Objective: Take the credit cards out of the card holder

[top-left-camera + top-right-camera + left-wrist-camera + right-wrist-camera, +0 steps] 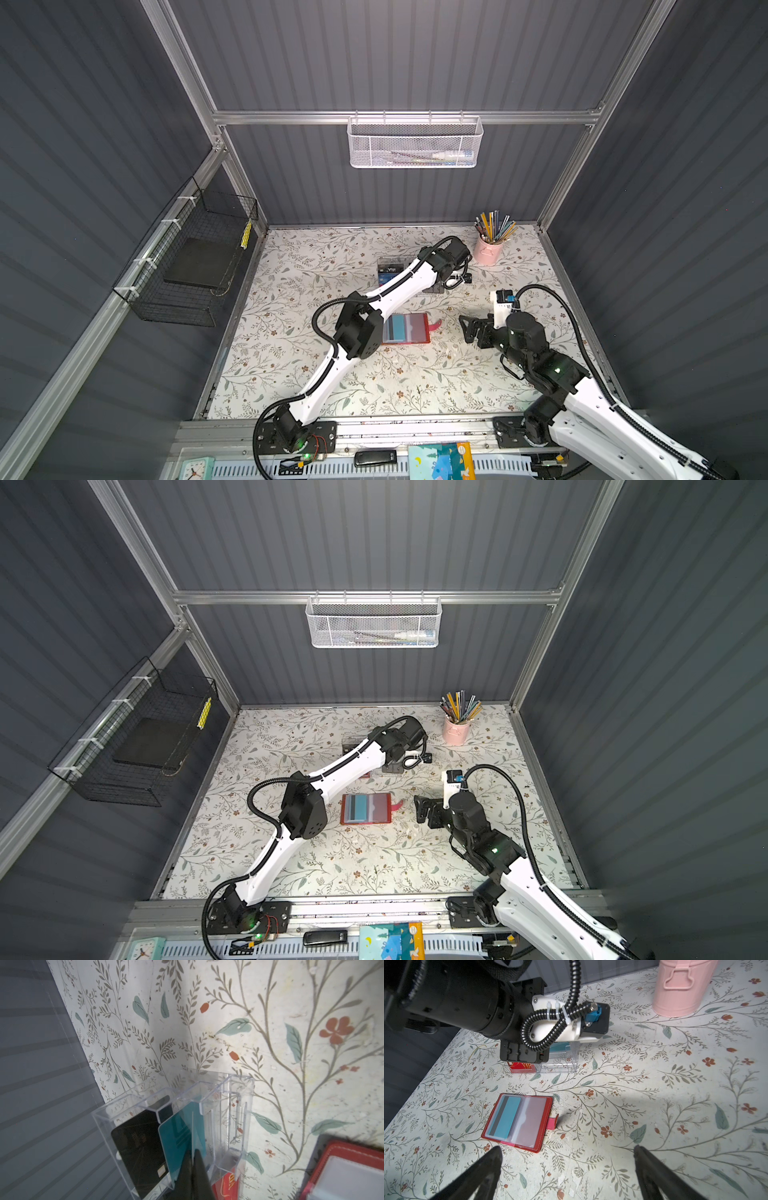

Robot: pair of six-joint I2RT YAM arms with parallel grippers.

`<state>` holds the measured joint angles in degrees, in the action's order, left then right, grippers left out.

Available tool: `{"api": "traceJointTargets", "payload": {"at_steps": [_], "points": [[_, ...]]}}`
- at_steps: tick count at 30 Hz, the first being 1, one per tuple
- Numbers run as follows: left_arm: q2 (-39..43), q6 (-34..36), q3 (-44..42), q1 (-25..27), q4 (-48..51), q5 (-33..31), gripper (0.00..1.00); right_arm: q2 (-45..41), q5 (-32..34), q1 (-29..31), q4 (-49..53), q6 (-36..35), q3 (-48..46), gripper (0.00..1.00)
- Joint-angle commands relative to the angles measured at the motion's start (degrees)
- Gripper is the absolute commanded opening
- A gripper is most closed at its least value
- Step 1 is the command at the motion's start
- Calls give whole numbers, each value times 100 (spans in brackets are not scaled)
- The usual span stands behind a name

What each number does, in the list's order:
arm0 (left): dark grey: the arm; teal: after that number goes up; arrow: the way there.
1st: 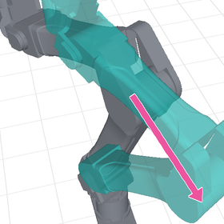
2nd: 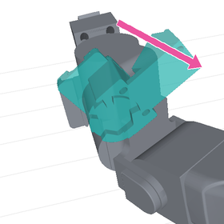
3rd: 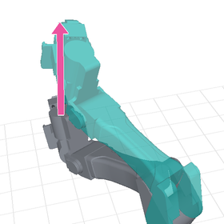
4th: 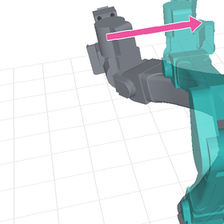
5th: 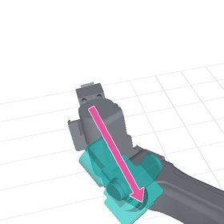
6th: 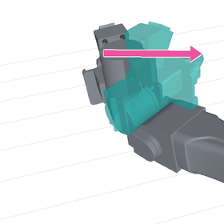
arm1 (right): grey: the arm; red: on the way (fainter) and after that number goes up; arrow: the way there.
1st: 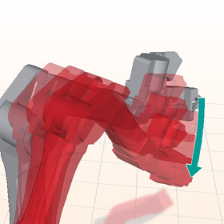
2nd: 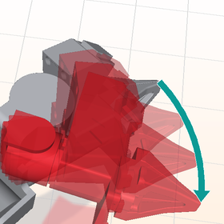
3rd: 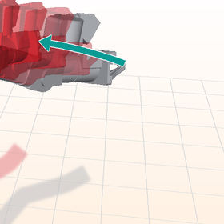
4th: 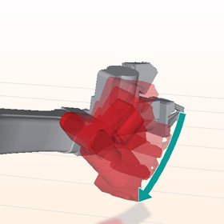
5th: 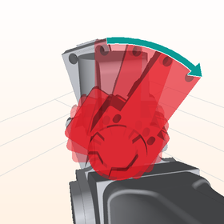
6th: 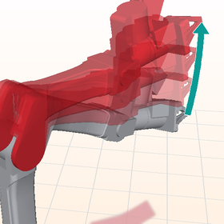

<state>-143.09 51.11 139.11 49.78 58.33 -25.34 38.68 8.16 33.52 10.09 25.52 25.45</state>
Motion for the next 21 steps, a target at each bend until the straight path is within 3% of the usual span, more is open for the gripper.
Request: {"api": "traceJointTargets", "payload": {"at_steps": [1,21], "points": [[-158,316,-72,-41,12,-70,0,-45,-56,-17,-82,32,-76,99],[-201,566,-207,71,-410,-296,0,-161,-136,-18,-127,41,-121,99]]}}
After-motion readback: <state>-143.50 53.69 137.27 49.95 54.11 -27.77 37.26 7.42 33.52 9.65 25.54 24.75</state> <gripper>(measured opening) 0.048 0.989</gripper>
